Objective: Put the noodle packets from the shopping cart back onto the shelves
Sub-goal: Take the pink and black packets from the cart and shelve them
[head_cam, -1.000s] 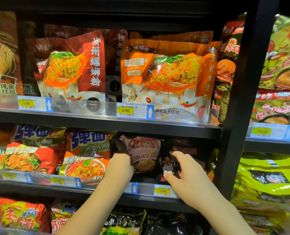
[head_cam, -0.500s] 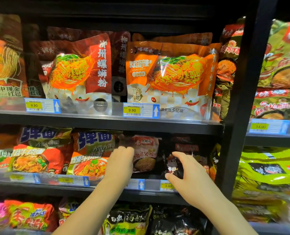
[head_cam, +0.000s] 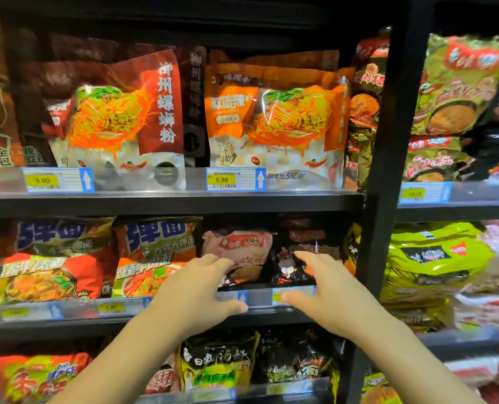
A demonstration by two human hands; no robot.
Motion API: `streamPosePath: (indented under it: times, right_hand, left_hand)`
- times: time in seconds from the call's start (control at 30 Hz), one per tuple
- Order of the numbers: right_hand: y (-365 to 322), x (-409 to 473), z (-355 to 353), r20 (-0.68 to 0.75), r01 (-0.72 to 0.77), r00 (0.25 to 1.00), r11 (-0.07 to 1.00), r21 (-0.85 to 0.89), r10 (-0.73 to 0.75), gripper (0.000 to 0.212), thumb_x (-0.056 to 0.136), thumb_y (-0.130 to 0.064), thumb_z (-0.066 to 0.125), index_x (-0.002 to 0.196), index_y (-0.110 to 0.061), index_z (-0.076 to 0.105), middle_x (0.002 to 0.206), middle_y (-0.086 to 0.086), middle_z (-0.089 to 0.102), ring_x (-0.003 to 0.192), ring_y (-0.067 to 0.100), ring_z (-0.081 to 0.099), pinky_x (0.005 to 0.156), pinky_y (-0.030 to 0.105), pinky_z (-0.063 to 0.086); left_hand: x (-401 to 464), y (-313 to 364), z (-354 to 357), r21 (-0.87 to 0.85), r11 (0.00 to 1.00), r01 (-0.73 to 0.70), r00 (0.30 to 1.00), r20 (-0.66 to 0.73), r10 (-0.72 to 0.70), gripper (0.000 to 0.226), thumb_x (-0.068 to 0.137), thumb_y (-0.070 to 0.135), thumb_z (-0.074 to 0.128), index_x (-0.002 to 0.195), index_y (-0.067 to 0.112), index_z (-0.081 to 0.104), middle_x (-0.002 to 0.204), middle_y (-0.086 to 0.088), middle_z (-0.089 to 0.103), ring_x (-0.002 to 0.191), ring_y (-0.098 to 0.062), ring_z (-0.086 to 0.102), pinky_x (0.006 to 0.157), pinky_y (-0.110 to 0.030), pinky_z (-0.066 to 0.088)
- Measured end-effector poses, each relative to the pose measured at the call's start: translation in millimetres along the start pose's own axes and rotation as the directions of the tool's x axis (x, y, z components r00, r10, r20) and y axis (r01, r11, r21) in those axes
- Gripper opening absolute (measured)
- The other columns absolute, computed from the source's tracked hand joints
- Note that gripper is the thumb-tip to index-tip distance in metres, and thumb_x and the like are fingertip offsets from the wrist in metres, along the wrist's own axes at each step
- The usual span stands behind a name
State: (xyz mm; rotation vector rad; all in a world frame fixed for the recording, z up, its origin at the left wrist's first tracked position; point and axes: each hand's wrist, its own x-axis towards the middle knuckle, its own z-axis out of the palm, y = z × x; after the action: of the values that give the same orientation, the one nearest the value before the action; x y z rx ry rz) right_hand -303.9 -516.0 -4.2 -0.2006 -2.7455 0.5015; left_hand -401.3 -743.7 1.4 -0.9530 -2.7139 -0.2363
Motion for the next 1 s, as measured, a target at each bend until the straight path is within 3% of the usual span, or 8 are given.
streamPosePath:
  times: [0.27,0.37,0.47,0.57,0.67,0.77,0.87,1.0]
  right_hand:
    - [0.3,-23.5,-0.1,-0.020,-0.038,0.999,0.999,-0.014,0.038,0.087,0.087,-0.065,0.064,0.158,-0.037,0.022,0.157,-0.013,0.032,0.145,0.012,0.032,0.113,0.040,0.042]
    - [6.2,-36.4,-4.6,-0.035,-0.034,0.999,0.999,0.010,0.034,0.087,0.085,-0.066,0.066,0.157,-0.038,0.025,0.156,-0.017,0.034,0.144,0.009,0.034,0.113,0.040,0.043]
    - [11.3,-49.0,-12.7,-0.061,-0.033,0.998,0.999,0.032,0.035,0.085,0.085,-0.065,0.066,0.156,-0.040,0.027,0.154,-0.018,0.036,0.141,0.009,0.038,0.111,0.039,0.045]
    - [15.9,-61.3,-22.8,-0.066,-0.027,0.997,0.999,0.038,0.029,0.083,0.085,-0.064,0.067,0.154,-0.043,0.026,0.152,-0.017,0.037,0.138,0.009,0.041,0.109,0.037,0.046]
    - [22.5,-72.1,-34.1,-0.056,-0.011,0.998,0.999,0.046,0.014,0.082,0.086,-0.063,0.067,0.154,-0.046,0.024,0.153,-0.019,0.035,0.139,0.007,0.038,0.110,0.036,0.045]
    - [28.1,-79.7,-43.1,-0.048,0.005,0.999,0.998,0.061,-0.002,0.083,0.087,-0.062,0.067,0.155,-0.048,0.021,0.155,-0.023,0.031,0.142,0.005,0.034,0.113,0.035,0.043]
    - [32.8,-85.5,-50.3,-0.034,0.004,0.999,0.998,0.067,-0.002,0.081,0.087,-0.061,0.067,0.154,-0.050,0.021,0.153,-0.024,0.032,0.141,0.004,0.035,0.112,0.035,0.043]
    - [42.6,-90.1,-57.3,-0.021,0.014,1.000,0.997,0.070,-0.012,0.084,0.087,-0.062,0.065,0.155,-0.048,0.019,0.152,-0.026,0.031,0.141,0.002,0.032,0.113,0.035,0.042]
  left_hand:
    - [10.6,5.1,11.2,-0.021,0.999,0.037,0.994,0.105,-0.035,0.111,0.077,0.083,0.057,0.162,0.030,0.006,0.163,-0.001,0.025,0.146,-0.023,0.035,0.109,-0.038,0.043]
    - [9.4,12.5,9.3,-0.019,1.000,0.008,0.996,0.084,-0.006,0.117,0.076,0.084,0.057,0.162,0.029,-0.002,0.167,0.001,0.017,0.151,-0.021,0.024,0.113,-0.038,0.038]
    - [24.3,17.7,9.3,0.027,0.999,0.021,0.998,0.053,-0.023,0.110,0.075,0.091,0.044,0.160,0.025,0.018,0.161,-0.003,0.032,0.145,-0.025,0.035,0.111,-0.041,0.042]
    - [43.6,21.0,6.5,0.061,0.987,0.150,0.975,0.156,-0.158,0.118,0.061,0.104,0.033,0.144,0.020,0.043,0.140,-0.007,0.054,0.127,-0.031,0.054,0.100,-0.045,0.048]
    - [48.7,28.1,5.5,0.073,0.980,0.186,0.948,0.249,-0.199,0.135,0.051,0.110,0.029,0.151,0.021,0.037,0.146,-0.008,0.052,0.131,-0.032,0.052,0.104,-0.047,0.046]
    - [46.7,28.5,7.2,0.125,0.976,0.177,0.951,0.233,-0.202,0.134,0.052,0.110,0.025,0.152,0.023,0.037,0.148,-0.006,0.051,0.132,-0.032,0.051,0.105,-0.046,0.045]
    - [49.1,28.6,4.7,0.094,0.960,0.264,0.914,0.293,-0.280,0.135,0.052,0.110,0.019,0.148,0.019,0.044,0.150,-0.007,0.052,0.132,-0.031,0.052,0.106,-0.045,0.043]
    - [54.1,41.9,3.6,0.107,0.944,0.314,0.882,0.335,-0.331,0.130,0.060,0.106,0.014,0.154,0.020,0.037,0.153,-0.007,0.049,0.136,-0.031,0.049,0.108,-0.045,0.041]
